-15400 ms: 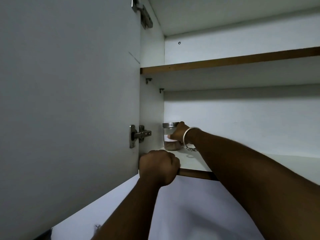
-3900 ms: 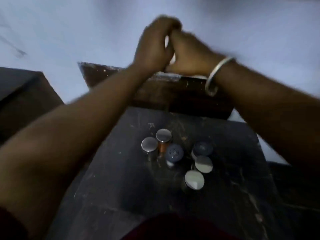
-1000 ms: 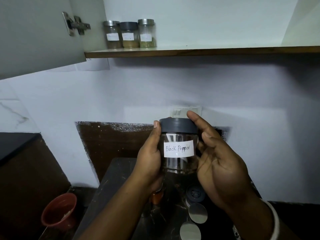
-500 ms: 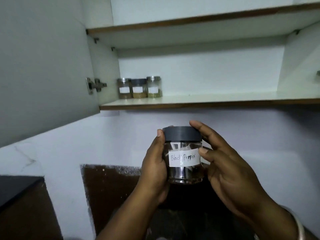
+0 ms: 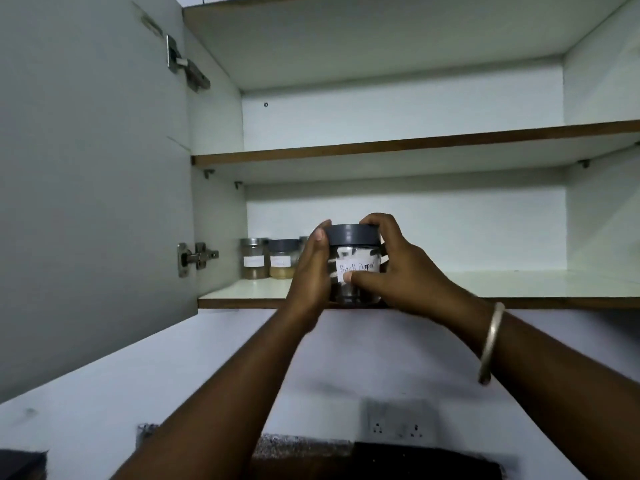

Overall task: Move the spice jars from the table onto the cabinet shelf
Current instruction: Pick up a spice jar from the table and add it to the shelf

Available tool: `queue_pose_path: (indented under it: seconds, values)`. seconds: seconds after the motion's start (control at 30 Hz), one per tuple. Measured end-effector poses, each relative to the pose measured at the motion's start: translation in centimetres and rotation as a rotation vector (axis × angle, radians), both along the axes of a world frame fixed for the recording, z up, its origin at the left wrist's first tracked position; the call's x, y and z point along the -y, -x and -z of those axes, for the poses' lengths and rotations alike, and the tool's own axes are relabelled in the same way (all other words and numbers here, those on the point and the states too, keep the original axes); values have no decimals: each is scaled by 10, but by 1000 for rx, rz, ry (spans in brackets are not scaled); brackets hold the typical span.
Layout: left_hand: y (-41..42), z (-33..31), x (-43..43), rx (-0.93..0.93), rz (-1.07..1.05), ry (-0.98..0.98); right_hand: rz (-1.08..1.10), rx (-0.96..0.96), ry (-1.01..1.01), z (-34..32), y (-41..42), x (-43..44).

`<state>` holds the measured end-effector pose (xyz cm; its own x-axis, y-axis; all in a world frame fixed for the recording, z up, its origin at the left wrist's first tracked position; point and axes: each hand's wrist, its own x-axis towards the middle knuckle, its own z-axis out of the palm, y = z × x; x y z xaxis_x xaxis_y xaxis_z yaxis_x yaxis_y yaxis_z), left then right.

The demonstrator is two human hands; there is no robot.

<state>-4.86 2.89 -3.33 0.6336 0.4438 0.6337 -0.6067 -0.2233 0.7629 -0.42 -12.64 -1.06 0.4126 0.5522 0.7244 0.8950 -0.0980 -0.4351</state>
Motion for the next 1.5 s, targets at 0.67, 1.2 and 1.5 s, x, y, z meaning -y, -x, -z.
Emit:
queue_pose_path:
  seconds: [0.67, 1.2, 1.5]
  values:
    - [-87, 24, -151, -688, -694, -837, 376, -119, 294, -14, -215, -200]
    - [-73, 28, -139, -426, -845, -870, 370, -385, 531, -15, -219, -171]
    - [-54, 38, -119, -396, -909, -909, 57, -131, 934, 23, -110, -102]
